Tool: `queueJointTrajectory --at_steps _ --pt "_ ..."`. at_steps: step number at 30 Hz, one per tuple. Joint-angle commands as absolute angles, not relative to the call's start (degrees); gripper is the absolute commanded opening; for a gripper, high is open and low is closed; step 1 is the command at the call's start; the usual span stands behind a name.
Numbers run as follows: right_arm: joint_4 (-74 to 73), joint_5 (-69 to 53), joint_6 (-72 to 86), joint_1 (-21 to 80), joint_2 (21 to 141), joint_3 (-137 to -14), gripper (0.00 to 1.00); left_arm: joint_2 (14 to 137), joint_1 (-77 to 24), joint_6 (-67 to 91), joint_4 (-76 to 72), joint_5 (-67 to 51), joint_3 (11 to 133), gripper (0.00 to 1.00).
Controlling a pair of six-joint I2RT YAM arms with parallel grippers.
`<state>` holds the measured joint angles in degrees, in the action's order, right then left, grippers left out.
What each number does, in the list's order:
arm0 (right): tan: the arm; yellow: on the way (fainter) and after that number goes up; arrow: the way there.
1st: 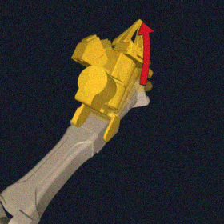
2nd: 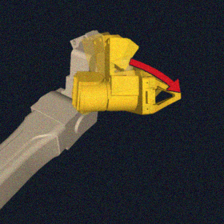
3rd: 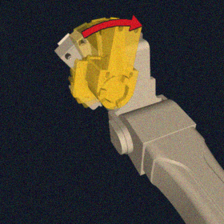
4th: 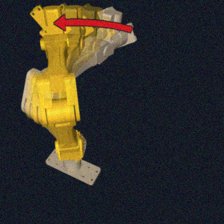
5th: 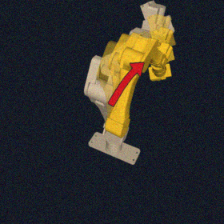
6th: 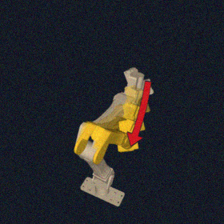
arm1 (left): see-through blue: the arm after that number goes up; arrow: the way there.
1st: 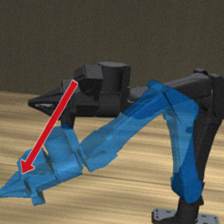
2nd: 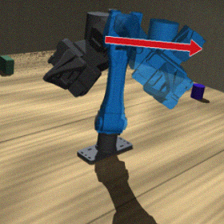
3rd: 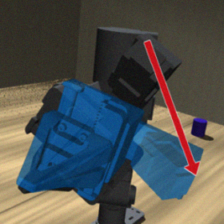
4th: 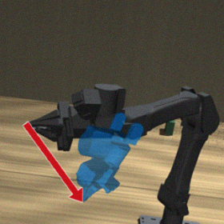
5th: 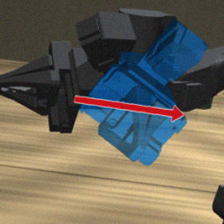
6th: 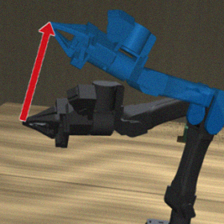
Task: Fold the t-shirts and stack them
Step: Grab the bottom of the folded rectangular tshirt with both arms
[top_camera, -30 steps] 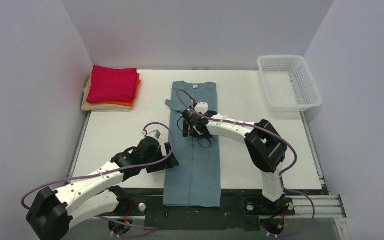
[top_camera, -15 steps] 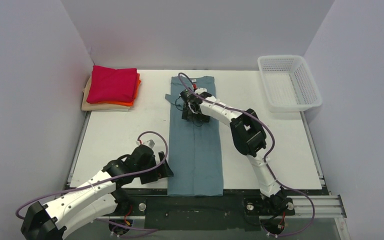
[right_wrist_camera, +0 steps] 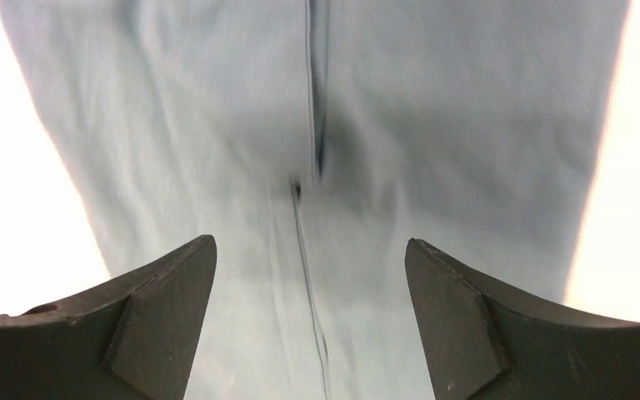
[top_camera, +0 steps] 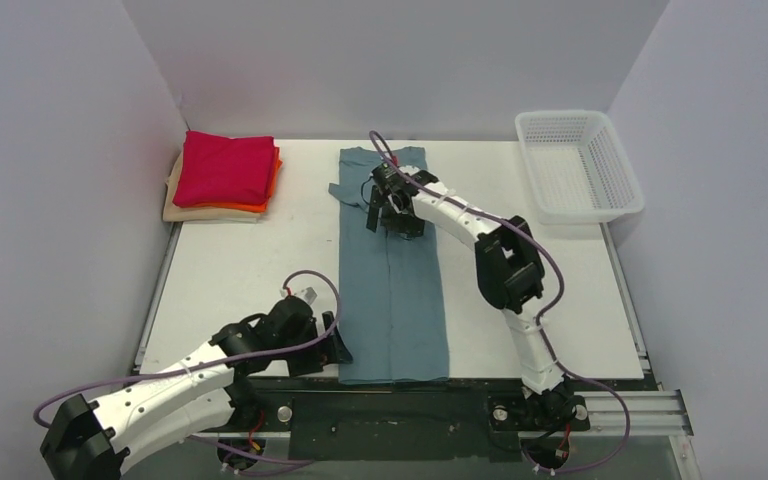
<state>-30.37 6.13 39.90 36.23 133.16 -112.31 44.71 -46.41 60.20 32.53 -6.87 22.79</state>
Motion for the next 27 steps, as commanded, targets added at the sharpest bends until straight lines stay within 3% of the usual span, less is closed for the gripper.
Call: queueJointTrajectory --at_steps 1,8,13,22,26,27 --pt "-30.21 3.66 37.14 38.26 111.84 -102.94 0.78 43.22 -50.23 63.82 28.89 -6.87 20.47 0.89" --pt "-23.57 -1.13 40.67 41.09 87.70 -66.08 0.78 41.15 -53.07 67.26 21.07 -7.52 14.28 0.76" --pt "-21.61 -4.97 46.96 47.45 71.53 -43.48 0.73 42.65 -55.16 68.63 17.09 -7.62 13.43 0.59" --pt "-19.98 -7.68 62.38 57.59 57.65 -25.18 0.63 45.01 -56.08 70.09 14.08 -5.03 12.43 0.33" --pt "-15.08 -6.24 63.44 57.73 57.81 -22.12 0.51 46.02 -56.16 70.39 11.92 -4.93 11.82 0.02" --pt "-13.09 -5.76 63.54 57.74 58.35 -21.90 0.49 46.40 -56.21 70.35 12.19 -4.97 12.14 0.00"
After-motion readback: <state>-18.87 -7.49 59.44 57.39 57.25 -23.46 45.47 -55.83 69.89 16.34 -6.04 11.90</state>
